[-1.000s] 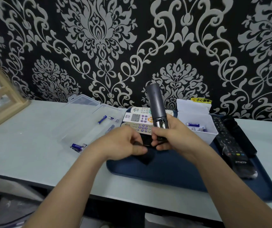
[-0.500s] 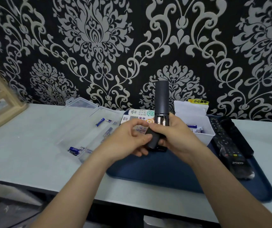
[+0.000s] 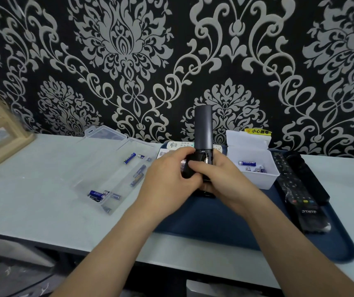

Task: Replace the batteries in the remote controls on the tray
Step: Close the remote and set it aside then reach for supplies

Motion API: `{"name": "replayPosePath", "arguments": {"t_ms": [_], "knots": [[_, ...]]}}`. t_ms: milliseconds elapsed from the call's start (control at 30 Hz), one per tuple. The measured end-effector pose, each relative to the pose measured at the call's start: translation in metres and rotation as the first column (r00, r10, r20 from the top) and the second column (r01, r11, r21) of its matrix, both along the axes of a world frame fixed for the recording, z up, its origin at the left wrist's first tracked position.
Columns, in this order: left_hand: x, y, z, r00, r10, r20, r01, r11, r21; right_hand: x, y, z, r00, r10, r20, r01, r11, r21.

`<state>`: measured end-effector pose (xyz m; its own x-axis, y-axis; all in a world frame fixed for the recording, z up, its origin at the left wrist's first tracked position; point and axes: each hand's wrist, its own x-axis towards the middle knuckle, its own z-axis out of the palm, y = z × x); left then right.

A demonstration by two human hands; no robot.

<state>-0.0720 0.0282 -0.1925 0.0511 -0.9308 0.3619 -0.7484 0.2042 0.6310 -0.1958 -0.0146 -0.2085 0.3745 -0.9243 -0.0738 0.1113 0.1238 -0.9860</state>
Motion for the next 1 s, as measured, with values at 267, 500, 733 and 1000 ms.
{"name": "replayPosePath", "arguments": {"t_ms": [267, 500, 733, 1000], "knots": [[-0.01, 0.006, 0.0, 0.929, 0.03, 0.37, -0.014, 0.999, -0.046, 0.006, 0.001, -0.003, 0.999, 0.027, -0.017, -0.027, 0.999, -0.03], [-0.006, 0.001, -0.005, 0.873, -0.141, 0.466, 0.118, 0.99, 0.079, 0.002, -0.001, -0.005, 1.0, -0.019, -0.004, 0.019, 1.0, 0.012], [0.002, -0.002, -0.005, 0.867, -0.085, 0.491, 0.118, 0.992, -0.036, 0.002, -0.001, -0.003, 0.999, 0.0, 0.033, 0.0, 1.0, 0.014], [0.007, -0.005, -0.005, 0.89, 0.01, 0.456, 0.096, 0.974, -0.207, 0.002, 0.002, -0.001, 0.997, 0.064, 0.039, -0.064, 0.998, -0.01]]}}
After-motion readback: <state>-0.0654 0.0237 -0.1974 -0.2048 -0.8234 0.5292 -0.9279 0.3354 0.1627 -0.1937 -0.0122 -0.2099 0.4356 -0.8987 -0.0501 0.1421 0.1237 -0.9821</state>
